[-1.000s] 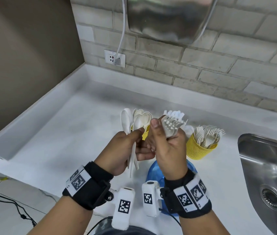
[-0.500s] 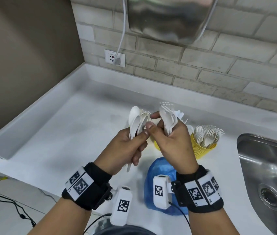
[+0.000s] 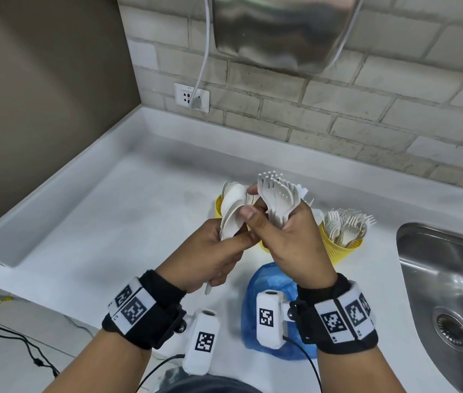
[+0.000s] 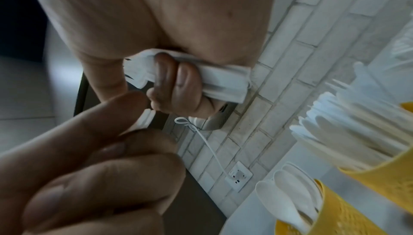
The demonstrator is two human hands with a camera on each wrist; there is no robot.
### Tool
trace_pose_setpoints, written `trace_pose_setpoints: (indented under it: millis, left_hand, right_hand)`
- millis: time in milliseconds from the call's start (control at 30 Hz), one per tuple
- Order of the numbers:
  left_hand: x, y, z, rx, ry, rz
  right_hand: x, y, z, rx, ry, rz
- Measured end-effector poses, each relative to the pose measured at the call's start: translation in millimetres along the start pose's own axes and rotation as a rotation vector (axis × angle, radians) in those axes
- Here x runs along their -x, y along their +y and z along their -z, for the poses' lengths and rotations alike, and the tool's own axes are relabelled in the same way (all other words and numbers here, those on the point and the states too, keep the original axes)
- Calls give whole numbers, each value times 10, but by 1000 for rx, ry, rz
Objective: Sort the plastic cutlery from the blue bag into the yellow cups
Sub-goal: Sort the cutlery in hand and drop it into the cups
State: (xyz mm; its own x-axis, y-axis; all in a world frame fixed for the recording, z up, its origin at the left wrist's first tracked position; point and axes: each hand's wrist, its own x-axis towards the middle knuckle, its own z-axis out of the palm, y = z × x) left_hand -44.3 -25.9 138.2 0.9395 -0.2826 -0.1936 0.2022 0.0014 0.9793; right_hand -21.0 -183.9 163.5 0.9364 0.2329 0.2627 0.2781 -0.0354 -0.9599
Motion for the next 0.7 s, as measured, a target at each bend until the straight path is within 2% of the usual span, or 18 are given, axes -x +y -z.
trace_pose_setpoints:
  millis: [133,267,367,500,600,700]
  left_hand:
    - [36,14,19,1,-91,-7]
    - [34,17,1,-56,-105,-42]
    - [18,23,-18,-152,-57,-98]
    - [-6,9,-54,-149,18,-186]
    - [-35,-46,-39,-153,37,-227]
    - [-33,-45,7,-236,8,-260]
  right_hand:
    - [-20,10,22,-213,-12,-145]
    - [-30,7,8,-115,15,-118]
    - [-39,-5,-2,-94,99,-111]
    - [-29,-24,-35,-31,185,-81]
    - [-10,-39,-37,52,199,-18]
    - [15,-33,-33,95,187,-25]
